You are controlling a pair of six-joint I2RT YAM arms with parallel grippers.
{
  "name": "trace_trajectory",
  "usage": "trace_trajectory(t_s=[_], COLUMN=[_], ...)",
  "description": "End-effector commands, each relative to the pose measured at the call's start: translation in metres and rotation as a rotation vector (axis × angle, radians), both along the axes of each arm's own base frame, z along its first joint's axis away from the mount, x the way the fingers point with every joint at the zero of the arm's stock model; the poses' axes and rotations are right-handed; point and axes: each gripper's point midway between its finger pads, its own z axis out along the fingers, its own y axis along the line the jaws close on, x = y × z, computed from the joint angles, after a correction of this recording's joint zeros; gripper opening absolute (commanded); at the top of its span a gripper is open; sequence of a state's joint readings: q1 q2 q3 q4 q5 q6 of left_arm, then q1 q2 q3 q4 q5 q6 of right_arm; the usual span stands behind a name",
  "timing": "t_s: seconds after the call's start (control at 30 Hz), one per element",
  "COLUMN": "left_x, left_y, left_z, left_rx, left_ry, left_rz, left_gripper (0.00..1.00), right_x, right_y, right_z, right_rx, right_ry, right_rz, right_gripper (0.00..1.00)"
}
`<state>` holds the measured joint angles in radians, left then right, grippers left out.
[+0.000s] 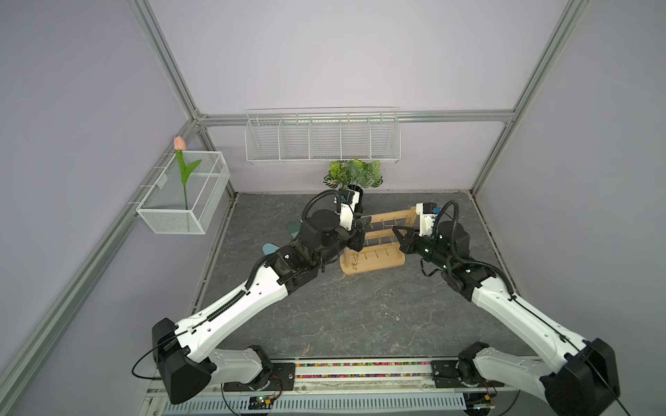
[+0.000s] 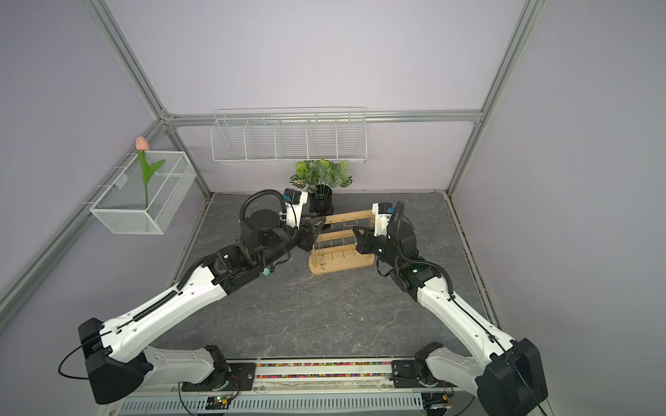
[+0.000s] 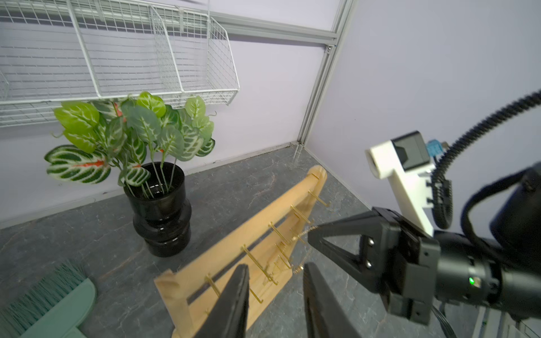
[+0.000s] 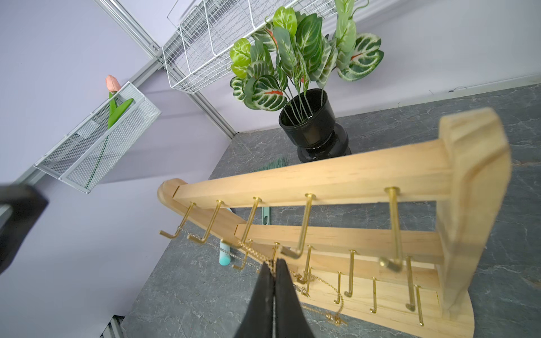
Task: Hang the necklace on the jewelry display stand
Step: Hang the necklace on the stand.
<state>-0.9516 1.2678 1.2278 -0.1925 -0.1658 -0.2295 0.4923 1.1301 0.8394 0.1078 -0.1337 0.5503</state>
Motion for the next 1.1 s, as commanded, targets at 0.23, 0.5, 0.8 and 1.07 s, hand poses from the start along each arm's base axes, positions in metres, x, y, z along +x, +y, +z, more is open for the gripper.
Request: trace_trajectory(t_s=[0.23,0.5,0.8,1.07], left_x=[0.000,0.023,0.044,0.055], left_y=[-0.026,-0.047,-0.053,-0.063], left_z=[-0.095,-0.109,-0.109,-0.113], left_rx=[-0.041,-0.068,-0.080,-0.071], left_ry=[0.121,0.117,0.063,0.043], left_rz=[0.102,0.202,0.300,0.324], left_gripper=[0.44,0.44,0.40,0.38], right_x=[-0.002,-0.001,-0.004,-0.007], right_y=[0.001,0.003,0.002,0.001], right_z=[-0.008,-0.009,-0.009,-0.007], right_rx=[-0.009,-0.006,-0.013,-0.006], right_ry=[0.021,0.022,0.013,0.008], right_rz=[0.017,0.026,0.032,0.041], right_gripper=[0.07,0.07,0.07,0.07])
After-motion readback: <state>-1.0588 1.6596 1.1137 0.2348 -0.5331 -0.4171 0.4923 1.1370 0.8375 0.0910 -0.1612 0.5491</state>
